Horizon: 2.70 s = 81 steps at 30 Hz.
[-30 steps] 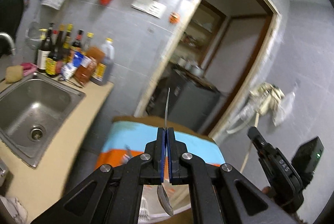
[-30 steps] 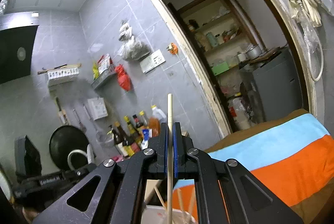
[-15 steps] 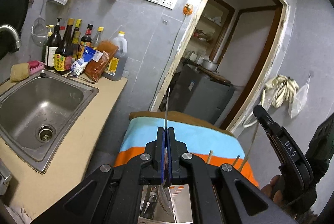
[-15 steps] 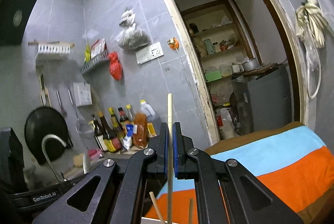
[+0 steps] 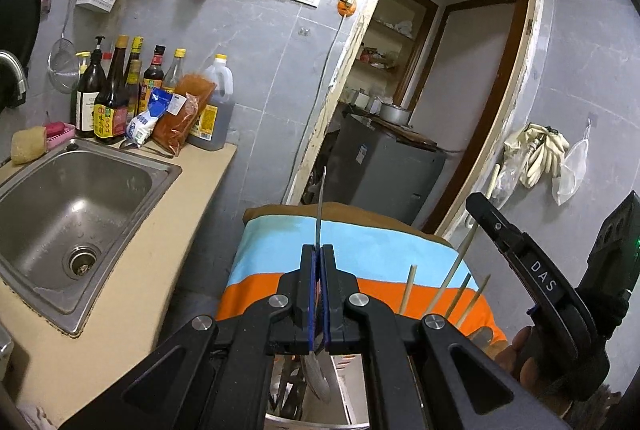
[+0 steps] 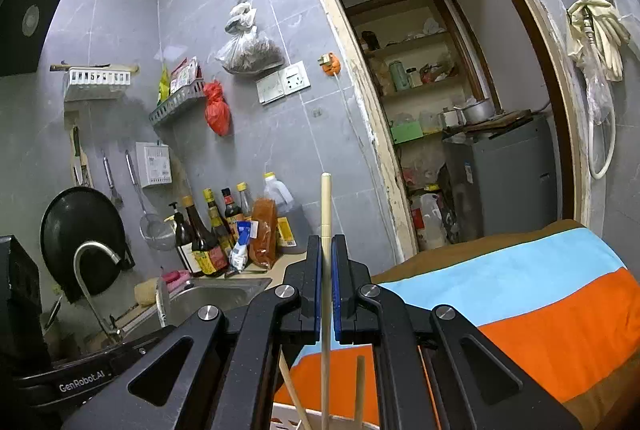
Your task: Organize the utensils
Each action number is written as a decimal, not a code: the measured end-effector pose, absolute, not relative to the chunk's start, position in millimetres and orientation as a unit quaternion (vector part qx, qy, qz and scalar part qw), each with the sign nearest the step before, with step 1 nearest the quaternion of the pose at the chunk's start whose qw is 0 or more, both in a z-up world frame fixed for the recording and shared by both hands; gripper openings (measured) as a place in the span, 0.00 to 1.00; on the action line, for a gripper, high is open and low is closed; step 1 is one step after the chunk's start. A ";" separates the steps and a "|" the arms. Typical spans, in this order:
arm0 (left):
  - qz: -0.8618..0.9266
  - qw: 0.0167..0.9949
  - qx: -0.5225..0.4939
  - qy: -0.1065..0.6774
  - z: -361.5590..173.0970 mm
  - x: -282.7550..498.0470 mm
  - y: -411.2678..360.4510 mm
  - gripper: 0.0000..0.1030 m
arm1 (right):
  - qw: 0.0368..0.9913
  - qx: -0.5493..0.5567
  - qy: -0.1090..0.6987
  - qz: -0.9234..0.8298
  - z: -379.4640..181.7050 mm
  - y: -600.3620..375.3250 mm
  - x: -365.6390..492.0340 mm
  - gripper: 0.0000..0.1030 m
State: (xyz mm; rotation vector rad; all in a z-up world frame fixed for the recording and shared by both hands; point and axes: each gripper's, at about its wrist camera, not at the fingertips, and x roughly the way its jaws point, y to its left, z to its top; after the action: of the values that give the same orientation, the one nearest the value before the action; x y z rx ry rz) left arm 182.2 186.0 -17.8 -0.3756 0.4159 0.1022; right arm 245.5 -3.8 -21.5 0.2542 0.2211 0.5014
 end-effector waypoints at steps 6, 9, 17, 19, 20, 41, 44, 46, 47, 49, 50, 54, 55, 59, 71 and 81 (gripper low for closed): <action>0.045 0.956 -0.188 0.219 -20.1 182.2 185.0 0.03 | 0.953 0.118 0.125 0.251 -26.0 -4.1 242.4 0.04; 0.039 0.952 -0.195 0.231 -22.3 183.5 185.8 0.03 | 0.952 0.112 0.133 0.252 -27.2 -5.7 240.3 0.04; 0.025 0.947 -0.196 0.254 -25.0 185.8 183.2 0.04 | 0.951 0.102 0.141 0.256 -24.0 -12.9 230.4 0.26; 0.024 0.947 -0.191 0.257 -24.1 185.1 180.9 0.04 | 0.952 0.099 0.140 0.255 -22.4 -14.1 228.1 0.26; 0.024 0.947 -0.190 0.258 -23.6 184.7 180.0 0.04 | 0.952 0.097 0.140 0.253 -21.4 -15.8 226.3 0.26; 0.017 0.956 -0.182 0.228 -4.5 165.3 173.8 0.49 | 0.967 0.074 0.141 0.198 -1.7 -54.9 191.3 0.50; 0.017 0.959 -0.179 0.219 0.2 160.6 170.0 0.56 | 0.968 0.071 0.143 0.194 -0.1 -61.4 186.3 0.54; 0.019 0.960 -0.173 0.217 2.7 157.7 166.1 0.61 | 0.968 0.071 0.145 0.191 0.5 -66.5 183.9 0.58; 0.019 0.961 -0.170 0.216 3.9 155.8 163.7 0.64 | 0.968 0.070 0.147 0.189 0.6 -70.0 181.4 0.60; 0.021 0.962 -0.166 0.214 6.1 152.4 159.0 0.70 | 0.969 0.067 0.151 0.186 0.7 -75.3 177.7 0.63; 0.021 0.963 -0.164 0.214 7.2 150.1 155.9 0.75 | 0.969 0.066 0.153 0.185 0.8 -77.9 176.3 0.65; 0.028 0.964 -0.155 0.215 9.8 139.8 142.9 0.86 | 0.968 0.062 0.163 0.179 1.6 -93.3 166.5 0.72; 0.030 0.964 -0.153 0.216 10.1 137.4 140.4 0.87 | 0.968 0.061 0.165 0.177 2.0 -97.4 164.0 0.73; 0.039 0.964 -0.145 0.218 11.9 122.2 124.1 0.96 | 0.967 0.053 0.181 0.172 4.1 -117.3 150.3 0.83; 0.072 0.963 -0.130 0.224 7.0 61.4 70.6 0.99 | 0.967 0.023 0.200 0.157 10.7 -178.7 90.0 0.98; 0.080 0.962 -0.123 0.230 1.5 14.7 32.1 0.99 | 0.968 0.020 0.203 0.144 12.1 -223.9 45.9 0.98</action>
State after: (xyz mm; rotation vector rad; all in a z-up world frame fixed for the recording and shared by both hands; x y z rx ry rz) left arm 14.7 32.1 1.5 -0.2487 0.4664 0.1627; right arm 45.9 -223.9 12.1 0.0399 0.4110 0.2914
